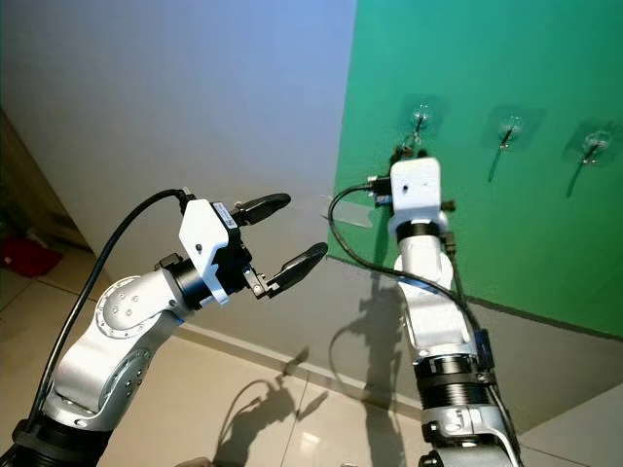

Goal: Hang keys on a hook

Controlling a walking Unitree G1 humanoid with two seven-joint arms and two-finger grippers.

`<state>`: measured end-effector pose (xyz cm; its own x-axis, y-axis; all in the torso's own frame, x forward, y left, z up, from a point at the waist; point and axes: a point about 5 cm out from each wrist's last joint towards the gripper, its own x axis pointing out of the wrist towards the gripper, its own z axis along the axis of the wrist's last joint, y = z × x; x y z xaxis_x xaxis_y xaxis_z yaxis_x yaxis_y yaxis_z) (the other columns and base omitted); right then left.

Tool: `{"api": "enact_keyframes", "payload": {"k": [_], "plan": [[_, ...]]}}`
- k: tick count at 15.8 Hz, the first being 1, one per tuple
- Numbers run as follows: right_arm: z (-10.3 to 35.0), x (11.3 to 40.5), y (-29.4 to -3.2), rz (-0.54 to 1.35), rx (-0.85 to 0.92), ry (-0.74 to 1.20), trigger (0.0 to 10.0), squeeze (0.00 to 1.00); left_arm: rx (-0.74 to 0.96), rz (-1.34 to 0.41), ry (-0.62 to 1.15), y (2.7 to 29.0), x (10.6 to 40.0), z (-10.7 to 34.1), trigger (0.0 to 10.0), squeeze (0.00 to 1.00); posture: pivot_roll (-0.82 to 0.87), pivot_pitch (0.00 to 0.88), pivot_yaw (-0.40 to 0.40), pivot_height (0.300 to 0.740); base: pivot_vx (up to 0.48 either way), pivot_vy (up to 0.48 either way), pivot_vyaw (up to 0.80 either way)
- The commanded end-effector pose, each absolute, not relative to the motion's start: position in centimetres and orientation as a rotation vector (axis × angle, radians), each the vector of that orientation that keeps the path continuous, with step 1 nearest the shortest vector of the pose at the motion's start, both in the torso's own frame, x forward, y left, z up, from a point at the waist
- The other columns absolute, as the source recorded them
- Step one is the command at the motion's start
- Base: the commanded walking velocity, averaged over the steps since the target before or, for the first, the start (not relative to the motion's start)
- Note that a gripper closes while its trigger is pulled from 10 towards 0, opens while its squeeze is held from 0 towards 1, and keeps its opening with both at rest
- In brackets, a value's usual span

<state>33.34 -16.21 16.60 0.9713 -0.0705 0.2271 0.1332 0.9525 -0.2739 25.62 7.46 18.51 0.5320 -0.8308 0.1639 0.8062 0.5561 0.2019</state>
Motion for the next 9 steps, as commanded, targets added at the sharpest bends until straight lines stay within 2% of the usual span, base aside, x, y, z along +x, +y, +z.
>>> {"api": "enact_keyframes", "payload": {"k": [1,6,8,9], "plan": [[16.6,33.3,-16.7,-0.121,-0.272,-0.207,10.0,1.0,0.125,-0.977,-0.266,7.4,25.6,18.8,10.0,0.0,-0.03,0.0,-0.016,0.74,0.0,0.0,0.0],[16.5,32.1,-17.1,-0.119,-0.256,-0.234,10.0,1.0,0.134,-0.904,-0.251,8.1,26.1,18.4,10.0,0.0,-0.03,0.0,-0.011,0.74,0.0,0.0,0.0],[15.2,30.6,-17.6,-0.156,-0.281,-0.191,10.0,1.0,0.131,-0.884,-0.183,8.6,26.1,17.5,10.0,0.0,-0.04,0.0,-0.009,0.74,0.0,0.0,0.0],[14.1,29.4,-18.2,-0.179,-0.303,-0.134,10.0,0.0,0.138,-0.826,-0.151,9.0,26.5,17.0,10.0,0.0,-0.05,0.0,-0.009,0.74,0.0,0.0,0.0]]}}
